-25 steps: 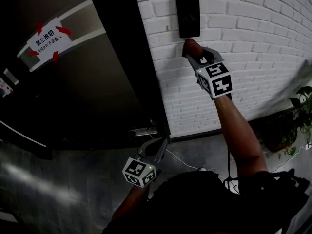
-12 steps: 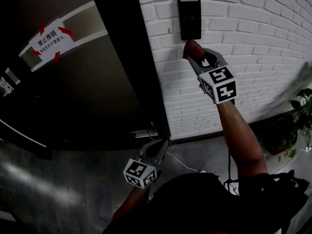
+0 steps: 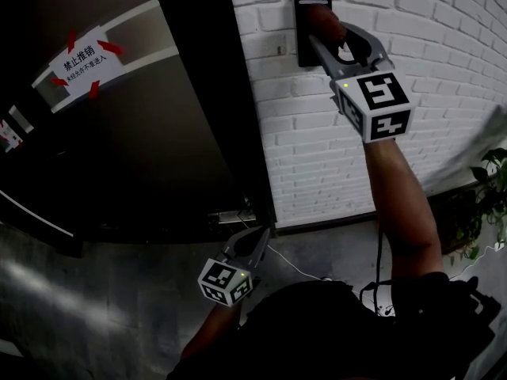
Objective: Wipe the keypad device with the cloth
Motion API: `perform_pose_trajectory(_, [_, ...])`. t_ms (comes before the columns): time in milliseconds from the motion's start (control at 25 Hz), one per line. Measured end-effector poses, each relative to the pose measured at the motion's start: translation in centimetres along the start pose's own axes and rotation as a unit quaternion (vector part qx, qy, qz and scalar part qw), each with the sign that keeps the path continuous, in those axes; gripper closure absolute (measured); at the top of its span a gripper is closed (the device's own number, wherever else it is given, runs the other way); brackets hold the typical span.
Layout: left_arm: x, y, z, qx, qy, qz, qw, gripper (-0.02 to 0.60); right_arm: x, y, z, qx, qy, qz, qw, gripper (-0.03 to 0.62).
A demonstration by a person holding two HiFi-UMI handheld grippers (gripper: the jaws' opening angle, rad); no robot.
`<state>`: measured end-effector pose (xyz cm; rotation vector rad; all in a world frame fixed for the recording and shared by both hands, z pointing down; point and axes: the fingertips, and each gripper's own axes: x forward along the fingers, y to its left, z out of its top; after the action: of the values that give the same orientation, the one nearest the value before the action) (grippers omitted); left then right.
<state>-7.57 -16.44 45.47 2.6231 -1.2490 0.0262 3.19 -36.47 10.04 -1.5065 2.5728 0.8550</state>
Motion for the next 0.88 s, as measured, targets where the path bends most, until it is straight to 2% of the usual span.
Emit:
perform_pose_trajectory(240, [-0.1,0.4,0.4,-0.001,-0.008,0.007,0.9999,0.565,2.6,-2.9,2.5,-0.008,-0.015,-0.027,0.999,0.448])
perform_pose_trajectory(520, [-0.5,1.2,0.3,-0.006,-0.012,0.019,0.9997,0.565,4.9,-3.0,1.6,-0.017,-0.003,-0.03,0.999,0.448])
perform_pose_trajectory(720, [-0.3,1.0,-0.1,-0.01,-0.003,0.01,0.9999,0.565,4.7,-2.5,1.0,-0.001,-0.011,-0.032,0.999,0.448])
perform_pose_trajectory(880, [-0.1,1.0,-0.1,-0.005,0.001,0.008,1.0,0.565,4.5,-2.1,0.2,-0.009,-0.003,-0.034,0.999,0.448])
